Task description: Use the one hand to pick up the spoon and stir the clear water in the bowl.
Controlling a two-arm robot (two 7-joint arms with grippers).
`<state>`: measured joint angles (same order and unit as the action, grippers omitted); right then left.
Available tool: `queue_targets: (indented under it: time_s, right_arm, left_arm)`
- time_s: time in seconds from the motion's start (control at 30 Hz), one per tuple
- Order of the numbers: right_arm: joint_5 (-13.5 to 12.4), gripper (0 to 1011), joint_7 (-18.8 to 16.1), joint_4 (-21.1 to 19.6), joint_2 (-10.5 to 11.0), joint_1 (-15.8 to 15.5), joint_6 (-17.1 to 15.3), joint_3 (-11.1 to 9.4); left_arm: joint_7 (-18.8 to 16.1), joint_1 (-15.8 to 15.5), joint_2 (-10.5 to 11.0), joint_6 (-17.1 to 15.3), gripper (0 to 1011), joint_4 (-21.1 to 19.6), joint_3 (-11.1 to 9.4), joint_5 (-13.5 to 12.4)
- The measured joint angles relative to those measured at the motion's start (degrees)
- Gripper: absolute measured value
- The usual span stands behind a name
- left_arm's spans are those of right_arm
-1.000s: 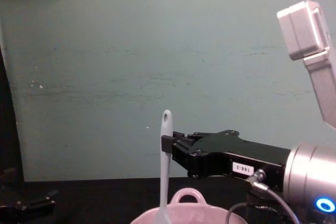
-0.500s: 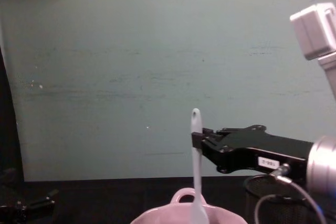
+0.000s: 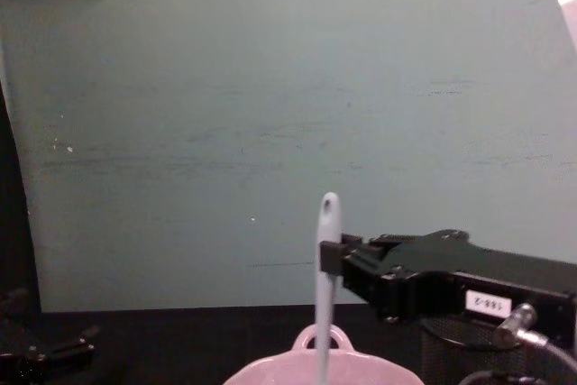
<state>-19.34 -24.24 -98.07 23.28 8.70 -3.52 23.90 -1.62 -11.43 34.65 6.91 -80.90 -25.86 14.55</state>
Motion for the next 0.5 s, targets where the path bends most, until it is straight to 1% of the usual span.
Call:
queue_targets:
  time_s: [0.13,0.3,0.37,0.4,0.43,0.5]
  right_arm:
    - [-0.7,109,-0.54,0.14,-1.03,-0.08,-0.39,1.6]
    - [-0.58,109,-0.24,2.32,-2.83,1.27,-0.26,3.0]
    - [0.07,109,0.38,3.65,-3.82,2.14,0.24,3.55]
    - [0.95,109,1.09,4.48,-4.49,2.64,0.79,3.85]
    - [0.95,109,1.09,4.48,-4.49,2.64,0.79,3.85]
    - [3.34,109,3.1,6.31,-5.88,3.51,2.63,4.26]
  left_arm:
    - [0.0,0.0,0.0,0.0,1011,0.0,0.0,0.0]
    - [0.0,0.0,0.0,0.0,1011,0.0,0.0,0.0]
    - [0.0,0.0,0.0,0.0,1011,0.0,0.0,0.0]
    - [0.0,0.0,0.0,0.0,1011,0.0,0.0,0.0]
    - [0.0,0.0,0.0,0.0,1011,0.0,0.0,0.0]
    - [0.0,0.0,0.0,0.0,1011,0.0,0.0,0.0]
